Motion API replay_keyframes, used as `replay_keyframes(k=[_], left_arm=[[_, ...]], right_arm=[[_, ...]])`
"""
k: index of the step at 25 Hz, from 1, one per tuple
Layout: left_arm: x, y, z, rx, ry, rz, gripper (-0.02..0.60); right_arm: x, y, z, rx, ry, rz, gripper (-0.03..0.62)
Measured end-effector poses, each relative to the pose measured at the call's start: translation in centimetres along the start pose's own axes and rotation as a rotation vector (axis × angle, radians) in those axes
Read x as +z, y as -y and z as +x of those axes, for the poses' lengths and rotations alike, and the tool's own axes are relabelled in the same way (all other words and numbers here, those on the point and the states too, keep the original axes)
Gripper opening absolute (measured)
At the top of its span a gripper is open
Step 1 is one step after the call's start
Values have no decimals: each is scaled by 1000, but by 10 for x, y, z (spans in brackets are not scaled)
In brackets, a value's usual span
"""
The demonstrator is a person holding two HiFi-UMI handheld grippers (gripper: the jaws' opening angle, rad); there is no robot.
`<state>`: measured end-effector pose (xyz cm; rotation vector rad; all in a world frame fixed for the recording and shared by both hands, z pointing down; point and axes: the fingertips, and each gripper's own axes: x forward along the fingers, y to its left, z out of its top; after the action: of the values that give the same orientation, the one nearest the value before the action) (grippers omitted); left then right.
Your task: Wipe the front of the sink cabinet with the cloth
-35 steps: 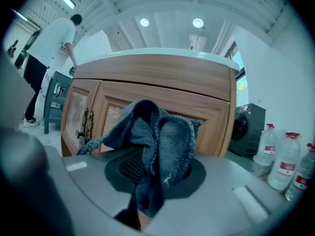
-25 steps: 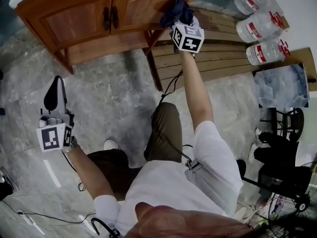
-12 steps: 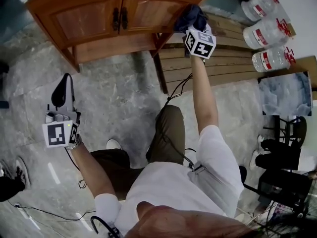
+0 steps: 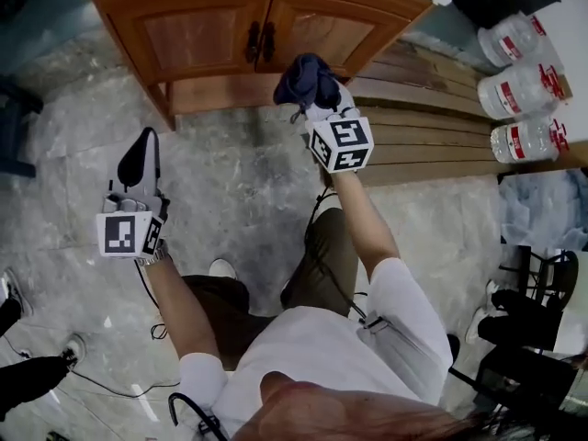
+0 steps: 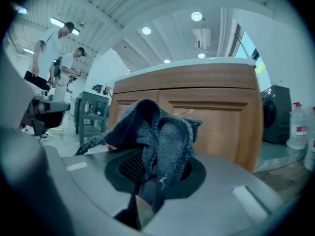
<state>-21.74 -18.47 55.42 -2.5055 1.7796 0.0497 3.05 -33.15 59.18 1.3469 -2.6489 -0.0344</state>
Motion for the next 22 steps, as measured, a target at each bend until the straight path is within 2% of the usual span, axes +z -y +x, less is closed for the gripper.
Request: replay_keyframes(k=[5,10,14,18,22], left_arm=[[5,1,-2,6,12,-1,2],[9,1,-9,11,11,10,2],[14,-1,-17,16,11,23,2],[17,-4,-22,28,-10,59,2],[20,-8,-28,45,-3,59,2]], right_arm=[[-1,-130,52,254,27,11,92],[-3,-220,104,397,21,5,92],[-9,-252,151,420,-19,-14,92],[-17,-255,190,387,-47,-19,92],[-22,-256,216,357,-70,-23,92]])
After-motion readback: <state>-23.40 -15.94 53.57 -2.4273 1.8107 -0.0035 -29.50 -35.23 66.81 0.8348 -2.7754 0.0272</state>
